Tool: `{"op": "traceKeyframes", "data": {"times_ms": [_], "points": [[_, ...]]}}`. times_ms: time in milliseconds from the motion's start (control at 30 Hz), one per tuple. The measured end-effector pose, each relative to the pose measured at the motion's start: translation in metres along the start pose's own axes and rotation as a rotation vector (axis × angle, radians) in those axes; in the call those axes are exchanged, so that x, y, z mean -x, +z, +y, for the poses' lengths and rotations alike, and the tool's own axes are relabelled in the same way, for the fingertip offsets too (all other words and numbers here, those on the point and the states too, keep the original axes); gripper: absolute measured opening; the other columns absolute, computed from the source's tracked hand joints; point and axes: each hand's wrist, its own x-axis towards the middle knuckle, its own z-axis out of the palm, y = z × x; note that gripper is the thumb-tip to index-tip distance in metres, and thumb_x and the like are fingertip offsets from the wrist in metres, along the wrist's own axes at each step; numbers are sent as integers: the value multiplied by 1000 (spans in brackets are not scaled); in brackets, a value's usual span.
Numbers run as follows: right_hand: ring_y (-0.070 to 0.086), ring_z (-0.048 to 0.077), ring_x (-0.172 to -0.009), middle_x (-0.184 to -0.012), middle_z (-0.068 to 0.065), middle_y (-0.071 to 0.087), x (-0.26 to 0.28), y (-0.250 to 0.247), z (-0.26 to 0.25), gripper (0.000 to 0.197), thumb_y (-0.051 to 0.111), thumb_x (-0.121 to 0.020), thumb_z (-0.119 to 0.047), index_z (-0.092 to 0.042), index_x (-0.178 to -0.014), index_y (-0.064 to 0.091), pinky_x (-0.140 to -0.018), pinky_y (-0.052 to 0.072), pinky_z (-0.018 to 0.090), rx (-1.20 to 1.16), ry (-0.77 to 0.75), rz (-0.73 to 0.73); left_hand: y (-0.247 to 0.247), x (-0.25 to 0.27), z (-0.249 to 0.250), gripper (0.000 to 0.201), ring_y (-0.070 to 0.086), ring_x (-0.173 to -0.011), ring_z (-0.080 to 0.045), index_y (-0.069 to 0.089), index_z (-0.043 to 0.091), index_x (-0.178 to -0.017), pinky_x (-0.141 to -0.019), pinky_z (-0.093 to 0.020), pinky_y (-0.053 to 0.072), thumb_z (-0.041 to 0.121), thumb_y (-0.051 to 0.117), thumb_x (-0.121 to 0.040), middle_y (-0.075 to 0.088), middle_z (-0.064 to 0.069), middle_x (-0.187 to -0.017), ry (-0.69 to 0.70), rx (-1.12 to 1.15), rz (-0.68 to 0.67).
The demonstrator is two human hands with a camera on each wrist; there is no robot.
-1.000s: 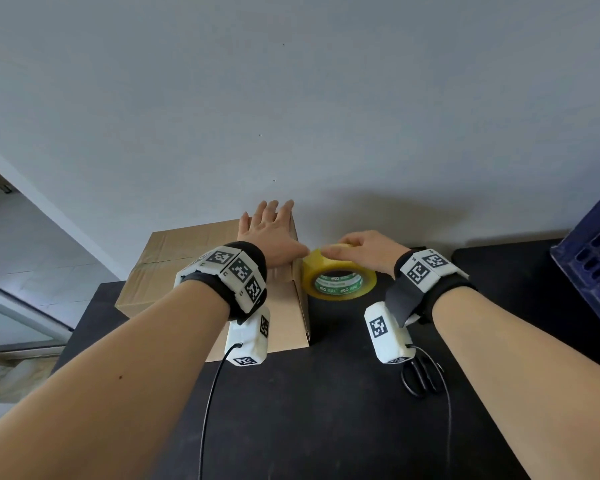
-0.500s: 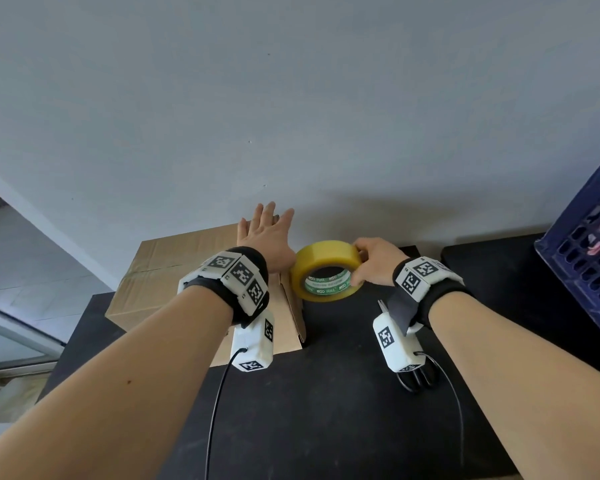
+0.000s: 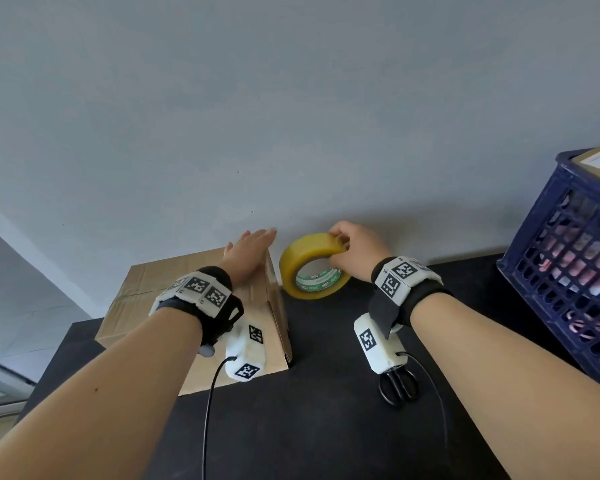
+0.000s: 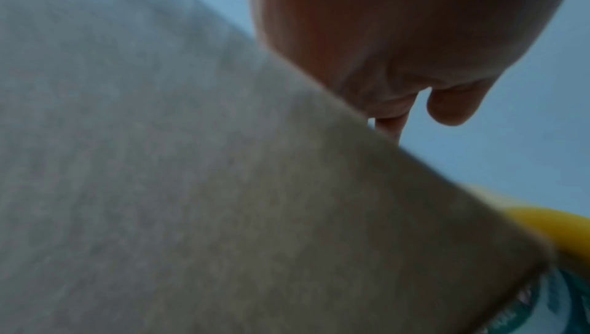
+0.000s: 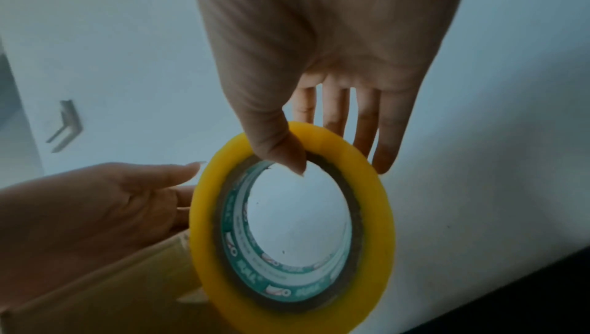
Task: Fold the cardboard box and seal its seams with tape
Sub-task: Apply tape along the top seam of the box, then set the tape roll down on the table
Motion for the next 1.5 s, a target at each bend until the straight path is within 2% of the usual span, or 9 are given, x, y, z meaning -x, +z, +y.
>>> {"op": "traceKeyframes", "data": {"times_ms": [100,333,567,800,967,1133,1267,1367,1500], "points": [[58,22,-98,-115,1,61,2,-7,-13,42,66,-76,-12,-22,-116,58,-85,47,30,-24,-37,41,-6,12,6,52,43,-130,-22,50,19,-134,-112,-35,29,50,46,-93,49,-2,-139,2,203,-6],[61,20,-97,-105,-5,65,4,-16,-39,39,62,-75,-10,-31,-107,60,-84,51,33,67,-110,66,-12,26,24,48,52,-101,-12,59,20,-119,-83,-25,38,40,73,-77,54,7,-106,193,-232,17],[58,18,-109,-120,-3,61,4,-21,-38,45,62,-79,-9,-28,-119,59,-92,48,32,-19,-126,80,-9,24,24,35,59,-98,-18,61,22,-106,-86,-33,48,43,69,-79,63,3,-103,151,-263,76],[61,19,-105,-109,-1,68,20,-31,22,26,56,-86,-13,-21,-106,69,-86,41,21,-90,173,161,-4,22,21,36,58,-92,-19,60,24,-105,-79,-32,47,49,64,-81,62,3,-97,172,-275,130],[67,26,-80,-90,10,74,35,4,81,17,56,-84,-11,-9,-86,72,-82,55,36,-234,507,107,1,19,19,35,58,-90,-21,60,23,-102,-77,-32,45,52,61,-82,62,1,-95,175,-302,148],[72,24,-78,-73,8,73,52,37,115,11,61,-73,-9,-7,-75,72,-76,59,33,-51,728,-21,2,20,17,35,56,-90,-19,60,22,-105,-74,-30,39,50,61,-83,61,3,-96,171,-261,159],[50,17,-49,-47,0,53,68,55,115,22,61,-70,-9,-14,-52,49,-45,38,19,195,800,-212,4,21,14,38,56,-92,-19,60,24,-108,-75,-30,39,51,62,-81,61,4,-98,160,-215,191],[61,22,-62,-68,5,66,81,66,118,8,68,-69,-15,-10,-65,62,-47,38,19,260,788,-225,5,23,13,39,56,-92,-20,60,23,-108,-74,-31,39,52,61,-82,62,3,-98,154,-210,198],[65,25,-78,-81,4,63,90,74,119,26,78,-66,-26,-11,-82,66,-66,53,27,314,732,-198,6,24,12,40,57,-91,-22,61,20,-106,-75,-33,43,52,60,-82,64,-1,-99,155,-199,216]]}}
